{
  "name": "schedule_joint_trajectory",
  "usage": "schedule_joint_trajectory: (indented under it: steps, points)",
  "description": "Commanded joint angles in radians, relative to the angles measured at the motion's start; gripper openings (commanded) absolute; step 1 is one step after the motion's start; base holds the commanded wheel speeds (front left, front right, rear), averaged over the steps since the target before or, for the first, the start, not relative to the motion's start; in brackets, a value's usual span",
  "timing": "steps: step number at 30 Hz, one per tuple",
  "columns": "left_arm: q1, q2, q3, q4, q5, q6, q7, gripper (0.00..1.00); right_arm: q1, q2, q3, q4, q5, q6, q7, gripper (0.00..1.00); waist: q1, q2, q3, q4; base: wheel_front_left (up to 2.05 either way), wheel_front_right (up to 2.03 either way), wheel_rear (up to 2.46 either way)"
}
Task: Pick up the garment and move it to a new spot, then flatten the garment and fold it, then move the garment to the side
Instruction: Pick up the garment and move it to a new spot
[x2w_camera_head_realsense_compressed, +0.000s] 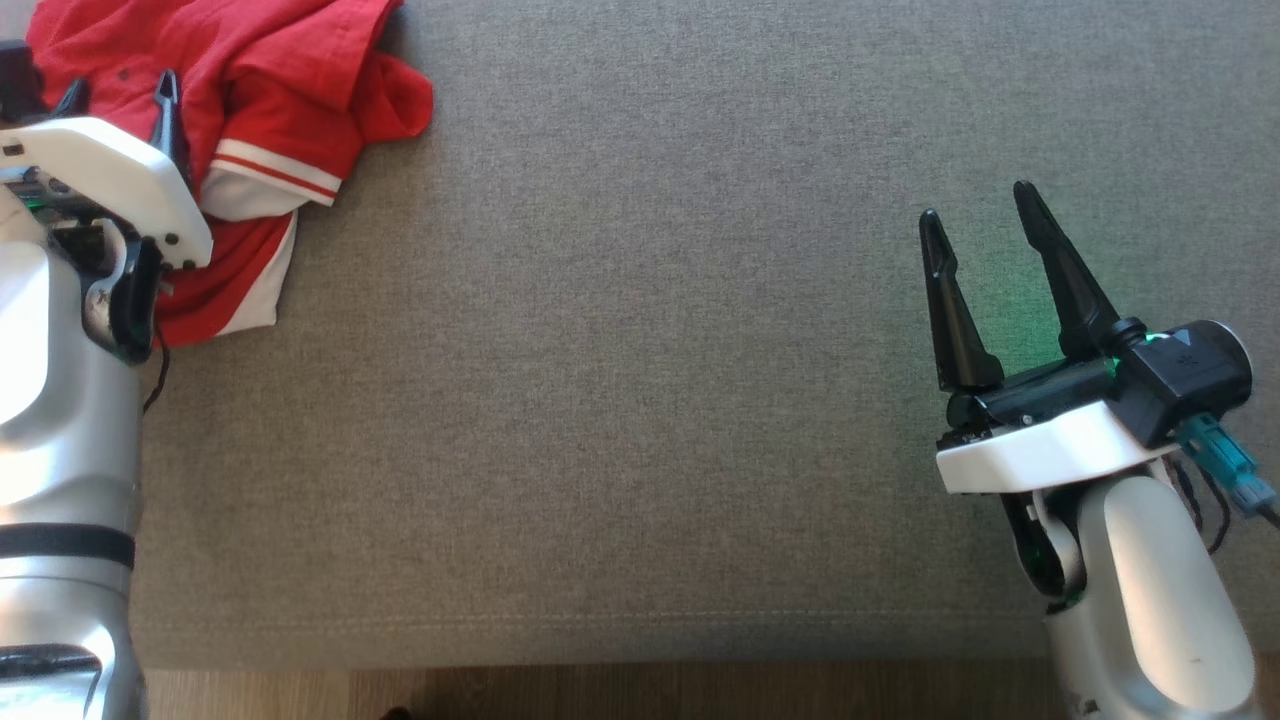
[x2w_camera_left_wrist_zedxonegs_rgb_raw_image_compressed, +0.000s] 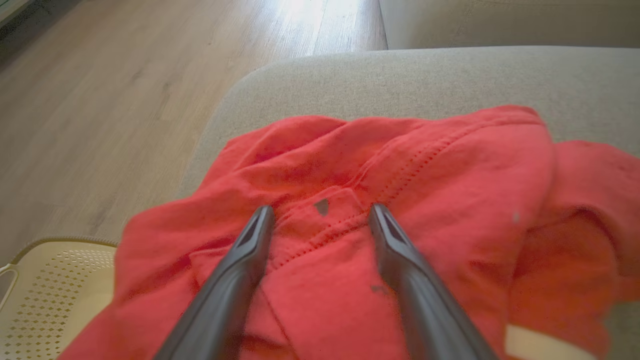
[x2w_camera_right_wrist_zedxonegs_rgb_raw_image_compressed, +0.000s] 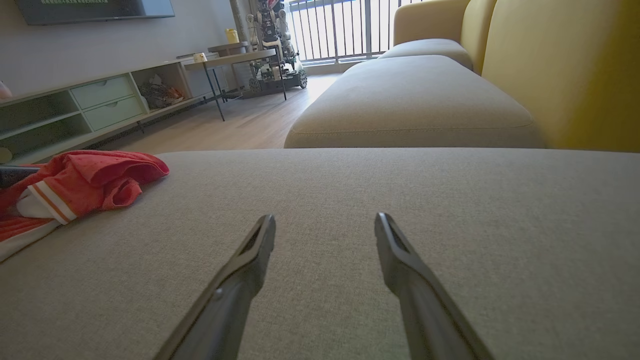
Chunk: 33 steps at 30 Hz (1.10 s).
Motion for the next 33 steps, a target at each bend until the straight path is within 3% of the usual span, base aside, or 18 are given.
schedule_joint_trajectory:
  steps: [1, 2, 3, 4, 20, 26, 33]
  points:
    - [-0.027, 0.056, 0.021, 0.022, 0.004, -0.001, -0.003, 1.00, -0.003, 0.001, 0.025, -0.034, -0.006, 0.000, -0.006, 1.00, 0.0000, 0.0000, 0.000, 0.000, 0.00, 0.00, 0.00]
    - [-0.032, 0.052, 0.019, 0.036, 0.002, -0.001, -0.010, 1.00, -0.004, 0.001, 0.025, -0.034, -0.006, 0.000, -0.006, 1.00, 0.0000, 0.0000, 0.000, 0.001, 0.00, 0.00, 0.00]
    - [-0.036, 0.048, 0.019, 0.048, 0.000, 0.000, -0.017, 0.39, -0.004, 0.001, 0.025, -0.034, -0.006, 0.000, -0.006, 1.00, 0.0000, 0.0000, -0.001, 0.001, 0.00, 0.00, 0.00]
    - [-0.041, 0.047, 0.016, 0.057, 0.001, 0.000, -0.029, 0.00, -0.004, 0.001, 0.026, -0.033, -0.007, 0.000, -0.006, 1.00, 0.0000, 0.0000, -0.002, 0.003, 0.00, 0.00, 0.00]
    - [-0.091, 0.049, 0.021, 0.051, -0.014, 0.018, -0.253, 0.00, 0.018, 0.001, 0.019, -0.003, 0.008, 0.000, -0.006, 1.00, 0.0000, 0.0000, -0.117, 0.032, 0.00, 0.00, 0.00]
    - [-0.082, 0.031, 0.028, -0.059, -0.034, 0.020, -0.295, 0.00, 0.049, 0.001, 0.008, 0.013, 0.026, 0.000, -0.006, 1.00, 0.0000, 0.0000, -0.188, 0.050, 0.00, 0.00, 0.00]
    - [-0.039, 0.008, 0.032, -0.278, -0.059, 0.023, -0.308, 0.00, 0.090, 0.001, -0.003, 0.023, 0.047, 0.000, -0.006, 1.00, 0.0000, 0.0000, -0.262, 0.046, 0.00, 0.00, 0.00]
